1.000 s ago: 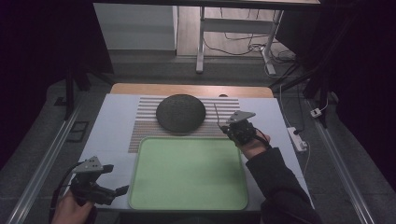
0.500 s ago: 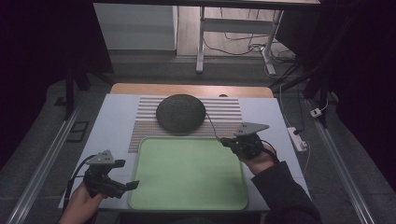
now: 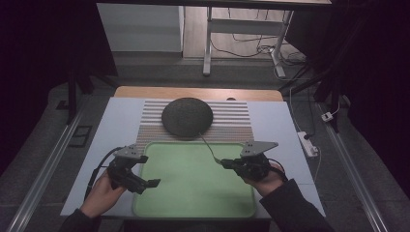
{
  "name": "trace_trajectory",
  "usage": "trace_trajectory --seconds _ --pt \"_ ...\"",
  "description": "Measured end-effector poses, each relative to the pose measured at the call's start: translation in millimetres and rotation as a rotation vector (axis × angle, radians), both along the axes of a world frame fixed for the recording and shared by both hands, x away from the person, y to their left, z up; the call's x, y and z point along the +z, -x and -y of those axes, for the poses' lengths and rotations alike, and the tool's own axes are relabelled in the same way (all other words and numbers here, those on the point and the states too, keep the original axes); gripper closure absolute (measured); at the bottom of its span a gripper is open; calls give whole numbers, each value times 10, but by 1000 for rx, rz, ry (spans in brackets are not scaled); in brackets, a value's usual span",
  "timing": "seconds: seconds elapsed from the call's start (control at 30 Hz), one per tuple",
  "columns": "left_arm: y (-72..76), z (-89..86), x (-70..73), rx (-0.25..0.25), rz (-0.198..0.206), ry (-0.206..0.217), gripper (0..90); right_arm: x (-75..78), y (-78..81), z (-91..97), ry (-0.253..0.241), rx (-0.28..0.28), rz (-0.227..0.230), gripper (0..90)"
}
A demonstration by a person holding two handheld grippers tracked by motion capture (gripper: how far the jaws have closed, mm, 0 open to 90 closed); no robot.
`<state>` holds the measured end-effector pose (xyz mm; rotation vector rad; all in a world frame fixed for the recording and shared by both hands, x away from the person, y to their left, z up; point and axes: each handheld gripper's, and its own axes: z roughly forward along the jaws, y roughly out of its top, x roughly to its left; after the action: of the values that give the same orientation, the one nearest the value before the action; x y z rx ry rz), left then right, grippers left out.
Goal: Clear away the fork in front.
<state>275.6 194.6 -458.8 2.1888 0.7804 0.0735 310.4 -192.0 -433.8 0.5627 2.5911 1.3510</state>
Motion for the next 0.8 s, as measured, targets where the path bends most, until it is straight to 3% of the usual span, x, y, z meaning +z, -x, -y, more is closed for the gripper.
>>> trace_trajectory --seconds 0.13,0.3,0.47,0.5,0.8 --pt "-59 123 47 -35 32 -31 0 -26 96 -19 -21 34 -31 900" --pt "-138 246 87 -86 51 -36 0 -44 186 -43 -56 84 -77 900" --pt "-214 323 113 -138 63 -46 0 -44 260 -57 -76 129 -94 900" --pt "-251 364 120 -173 68 -62 0 -42 273 -57 -77 143 -95 900" --pt "-355 535 110 -277 103 -132 0 -53 370 -99 -81 238 -121 900"
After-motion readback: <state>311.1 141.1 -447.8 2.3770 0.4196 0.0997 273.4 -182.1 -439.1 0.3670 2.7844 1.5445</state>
